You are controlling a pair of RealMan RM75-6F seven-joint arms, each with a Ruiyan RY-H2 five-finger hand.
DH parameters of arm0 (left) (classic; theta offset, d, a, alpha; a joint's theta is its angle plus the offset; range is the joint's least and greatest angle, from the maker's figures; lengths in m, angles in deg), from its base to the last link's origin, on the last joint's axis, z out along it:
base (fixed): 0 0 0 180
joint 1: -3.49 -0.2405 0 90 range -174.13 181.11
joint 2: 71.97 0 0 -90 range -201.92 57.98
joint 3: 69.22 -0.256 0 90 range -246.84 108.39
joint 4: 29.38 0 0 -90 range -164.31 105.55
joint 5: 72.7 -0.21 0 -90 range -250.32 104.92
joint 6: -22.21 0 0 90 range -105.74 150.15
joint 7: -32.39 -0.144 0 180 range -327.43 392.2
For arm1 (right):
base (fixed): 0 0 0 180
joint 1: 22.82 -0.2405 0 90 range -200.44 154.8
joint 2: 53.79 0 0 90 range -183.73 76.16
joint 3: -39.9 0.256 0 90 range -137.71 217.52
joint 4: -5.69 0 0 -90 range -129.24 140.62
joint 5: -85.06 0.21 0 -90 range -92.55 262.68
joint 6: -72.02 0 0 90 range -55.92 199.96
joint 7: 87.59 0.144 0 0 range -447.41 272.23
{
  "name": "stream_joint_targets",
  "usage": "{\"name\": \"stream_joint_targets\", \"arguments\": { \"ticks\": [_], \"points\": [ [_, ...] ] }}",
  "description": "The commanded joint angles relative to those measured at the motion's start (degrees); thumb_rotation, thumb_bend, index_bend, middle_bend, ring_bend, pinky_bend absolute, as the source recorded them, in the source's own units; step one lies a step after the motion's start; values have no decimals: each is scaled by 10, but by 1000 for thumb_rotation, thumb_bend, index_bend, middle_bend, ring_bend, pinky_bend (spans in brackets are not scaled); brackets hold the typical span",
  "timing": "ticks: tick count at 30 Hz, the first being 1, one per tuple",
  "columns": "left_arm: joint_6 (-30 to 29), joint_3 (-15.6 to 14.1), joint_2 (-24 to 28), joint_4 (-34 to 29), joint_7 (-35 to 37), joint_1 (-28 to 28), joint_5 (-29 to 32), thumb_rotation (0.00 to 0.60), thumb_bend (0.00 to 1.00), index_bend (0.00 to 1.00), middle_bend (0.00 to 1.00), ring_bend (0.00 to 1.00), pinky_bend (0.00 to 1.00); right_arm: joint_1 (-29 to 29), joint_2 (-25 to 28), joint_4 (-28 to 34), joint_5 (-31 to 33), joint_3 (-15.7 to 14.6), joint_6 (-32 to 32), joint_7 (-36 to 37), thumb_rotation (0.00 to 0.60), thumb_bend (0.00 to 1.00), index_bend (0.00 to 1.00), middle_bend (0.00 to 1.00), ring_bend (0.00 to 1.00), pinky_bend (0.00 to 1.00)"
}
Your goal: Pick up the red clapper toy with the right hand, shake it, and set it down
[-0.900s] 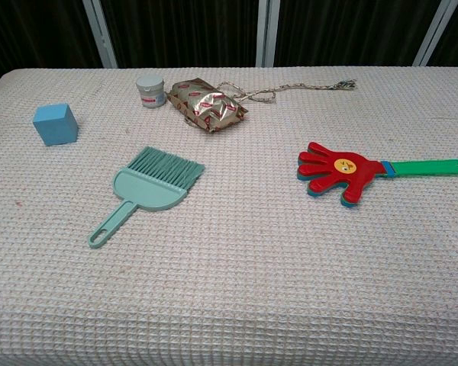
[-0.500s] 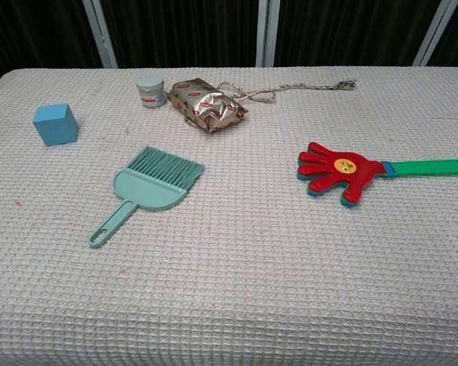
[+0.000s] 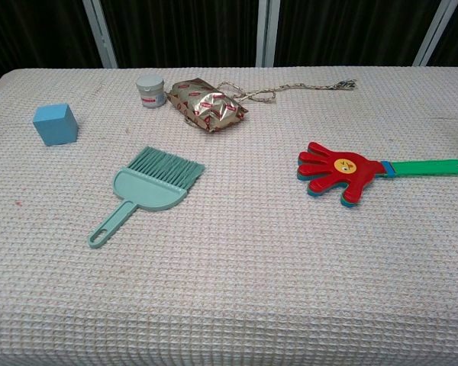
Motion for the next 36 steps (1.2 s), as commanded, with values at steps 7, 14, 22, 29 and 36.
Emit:
{"name": "stream_joint_targets", "arguments": {
  "ticks": [7,14,22,29,36],
  "points": [
    [2,2,0,9,8,1,1,600,163,42,17,0,60,-85,-48,-14,71,14,-141,-5,600,213,62,0,0,0],
    [2,2,2,15,16,-1,5,600,163,42,17,0,60,-104,-80,-35,80,10,-143,-35,600,221,127,0,0,0],
    [7,1,-3,26,26,-1,7,600,162,42,18,0,60,-117,-102,-40,94,8,-138,-57,600,246,251,0,0,0],
    [6,2,-3,29,29,-2,8,600,162,42,17,0,60,-124,-110,-42,112,5,-140,-78,600,256,292,0,0,0],
    [7,3,-2,31,32,-2,9,600,162,42,17,0,60,-131,-118,-52,126,4,-143,-86,600,255,305,0,0,0]
  ]
}}
